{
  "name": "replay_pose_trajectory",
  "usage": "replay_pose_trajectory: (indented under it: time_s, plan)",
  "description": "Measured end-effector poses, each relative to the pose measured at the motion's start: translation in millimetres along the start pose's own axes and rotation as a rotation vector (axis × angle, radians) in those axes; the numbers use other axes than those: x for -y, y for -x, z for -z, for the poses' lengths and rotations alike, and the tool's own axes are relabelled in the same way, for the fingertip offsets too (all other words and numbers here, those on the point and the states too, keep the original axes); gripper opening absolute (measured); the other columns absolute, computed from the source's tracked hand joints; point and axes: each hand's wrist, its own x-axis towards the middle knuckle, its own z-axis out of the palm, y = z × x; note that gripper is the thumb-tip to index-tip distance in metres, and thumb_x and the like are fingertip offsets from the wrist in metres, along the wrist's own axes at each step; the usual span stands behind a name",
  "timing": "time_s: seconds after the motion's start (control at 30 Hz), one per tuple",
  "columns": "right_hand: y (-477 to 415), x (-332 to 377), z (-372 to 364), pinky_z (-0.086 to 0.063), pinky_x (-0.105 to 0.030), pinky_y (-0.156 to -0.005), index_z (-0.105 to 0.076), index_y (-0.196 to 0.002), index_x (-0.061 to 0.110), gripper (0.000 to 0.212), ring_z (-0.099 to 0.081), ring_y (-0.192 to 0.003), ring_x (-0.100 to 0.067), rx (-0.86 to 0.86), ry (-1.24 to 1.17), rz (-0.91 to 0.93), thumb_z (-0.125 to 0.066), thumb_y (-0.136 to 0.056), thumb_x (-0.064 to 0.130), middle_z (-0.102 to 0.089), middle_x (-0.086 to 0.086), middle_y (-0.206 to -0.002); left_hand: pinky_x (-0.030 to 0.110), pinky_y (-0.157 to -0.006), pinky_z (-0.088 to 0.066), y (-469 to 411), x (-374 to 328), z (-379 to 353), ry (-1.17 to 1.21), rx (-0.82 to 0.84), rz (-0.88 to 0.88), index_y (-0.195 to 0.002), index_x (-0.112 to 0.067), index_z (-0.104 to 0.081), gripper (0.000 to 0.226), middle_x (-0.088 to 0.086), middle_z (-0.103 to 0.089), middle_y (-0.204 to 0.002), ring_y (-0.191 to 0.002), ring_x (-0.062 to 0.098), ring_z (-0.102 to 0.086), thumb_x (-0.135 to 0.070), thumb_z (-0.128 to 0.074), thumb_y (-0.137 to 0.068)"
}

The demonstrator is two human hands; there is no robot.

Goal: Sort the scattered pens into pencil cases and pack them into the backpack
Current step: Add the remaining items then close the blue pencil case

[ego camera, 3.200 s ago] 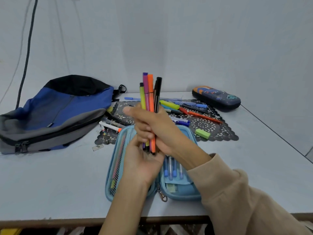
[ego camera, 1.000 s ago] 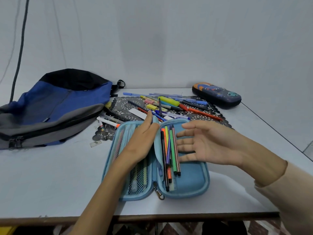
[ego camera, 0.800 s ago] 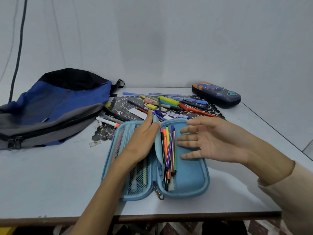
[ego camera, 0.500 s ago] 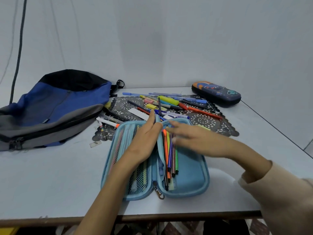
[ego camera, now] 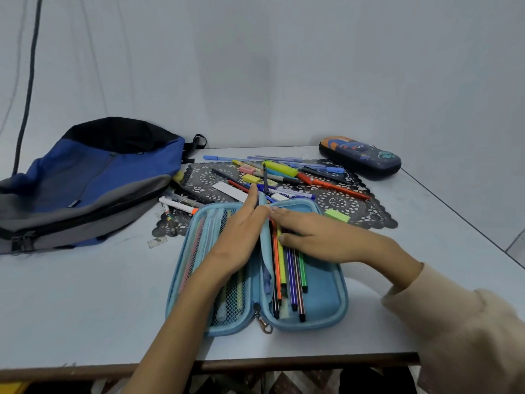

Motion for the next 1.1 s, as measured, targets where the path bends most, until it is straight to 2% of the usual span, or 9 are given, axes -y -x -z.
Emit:
replay_pose_trajectory:
  time_s: [0.23, 0.33, 0.4, 0.53, 0.67, 0.77, 0.87, 0.97, 1.1]
  plan:
    - [-4.2, -3.8, -9.5, -0.012, -0.023, -0.119, -0.007, -0.156, 0.013, 0.067, -0.012, -0.148, -0.012, 0.045, 0.150, -0.022, -0.035, -0.102, 0.040, -0.005, -0.003, -0.163, 0.019, -0.107, -0.021, 2.3, -1.9, 0.5, 0.016, 0.013, 0.005, -0.154, -0.033, -0.014, 0.056, -0.015, -0.019, -0.158, -0.135, -0.003, -0.022, -0.029, -0.037, -0.104]
    - [-1.2, -5.9, -2.6, -0.034, -0.037, -0.110, -0.034, -0.148, 0.014, 0.059, -0.044, -0.132, -0.021, 0.022, 0.068, -0.036, -0.043, -0.099, 0.047, -0.042, -0.007, -0.149, 0.020, -0.104, -0.019, 3.1, -2.0, -0.3, 0.008, 0.020, -0.005, -0.155, -0.033, -0.013, 0.057, -0.017, -0.017, -0.158, -0.129, -0.007, -0.021, -0.030, -0.037, -0.103]
    - [-3.3, -5.7, 0.2, -0.042, -0.043, -0.102, -0.045, -0.138, 0.015, 0.056, -0.053, -0.119, -0.023, -0.023, 0.006, -0.046, -0.049, -0.095, 0.051, -0.054, -0.007, -0.135, 0.020, -0.103, -0.019, 3.6, -2.4, -0.6, 0.016, 0.016, -0.004, -0.154, -0.033, -0.014, 0.057, -0.017, -0.019, -0.158, -0.128, -0.007, -0.021, -0.030, -0.038, -0.103]
    - [-6.0, -2.3, -2.1, -0.039, -0.039, -0.105, -0.034, -0.147, 0.020, 0.058, -0.049, -0.124, -0.017, 0.023, -0.047, -0.008, -0.050, -0.096, 0.041, -0.047, 0.000, -0.143, 0.019, -0.104, -0.019, 5.1, -3.1, -0.3, 0.030, 0.021, 0.002, -0.154, -0.034, -0.014, 0.057, -0.018, -0.019, -0.157, -0.128, -0.008, -0.021, -0.032, -0.039, -0.103]
    - [-6.6, -3.0, 2.8, -0.043, -0.038, -0.099, -0.046, -0.137, 0.020, 0.051, -0.053, -0.113, -0.017, -0.022, -0.096, -0.011, -0.060, -0.090, 0.034, -0.055, -0.002, -0.129, 0.019, -0.101, -0.020, 4.5, -3.0, -0.6, 0.036, 0.024, 0.004, -0.155, -0.032, -0.014, 0.058, -0.020, -0.025, -0.150, -0.127, -0.008, -0.022, -0.033, -0.040, -0.103]
    - [-12.2, -6.1, 3.5, -0.042, -0.034, -0.100, -0.050, -0.135, 0.019, 0.059, -0.050, -0.116, -0.012, -0.104, -0.117, 0.003, -0.063, -0.084, 0.044, -0.053, 0.001, -0.132, 0.019, -0.100, -0.021, 3.1, -2.1, -1.4, 0.037, 0.022, 0.008, -0.155, -0.032, -0.014, 0.058, -0.022, -0.029, -0.139, -0.125, -0.007, -0.025, -0.035, -0.040, -0.103]
    - [-17.8, -9.5, -2.5, -0.039, -0.039, -0.103, -0.056, -0.132, 0.015, 0.056, -0.046, -0.122, -0.017, -0.102, -0.029, 0.010, -0.059, -0.085, 0.047, -0.049, -0.003, -0.137, 0.019, -0.102, -0.020, 3.2, -1.5, -1.6, 0.036, 0.019, 0.012, -0.155, -0.032, -0.016, 0.058, -0.023, -0.027, -0.143, -0.127, -0.007, -0.023, -0.037, -0.041, -0.102]
    - [-16.8, -12.9, -3.6, -0.040, -0.037, -0.098, -0.056, -0.131, 0.016, 0.047, -0.045, -0.114, -0.017, -0.108, -0.046, 0.000, -0.062, -0.089, 0.037, -0.050, -0.004, -0.124, 0.018, -0.098, -0.022, 3.4, -1.3, -1.4, 0.040, 0.016, 0.013, -0.154, -0.031, -0.017, 0.058, -0.025, -0.028, -0.132, -0.124, -0.008, -0.025, -0.037, -0.041, -0.102]
    - [-15.5, -13.3, -6.3, -0.041, -0.034, -0.088, -0.059, -0.127, 0.017, 0.043, -0.047, -0.104, -0.017, -0.205, -0.090, -0.033, -0.061, -0.090, 0.039, -0.050, -0.003, -0.112, 0.018, -0.099, -0.020, 3.2, -1.1, -1.5, 0.028, 0.024, 0.012, -0.154, -0.032, -0.016, 0.058, -0.023, -0.028, -0.139, -0.124, -0.009, -0.023, -0.037, -0.040, -0.102]
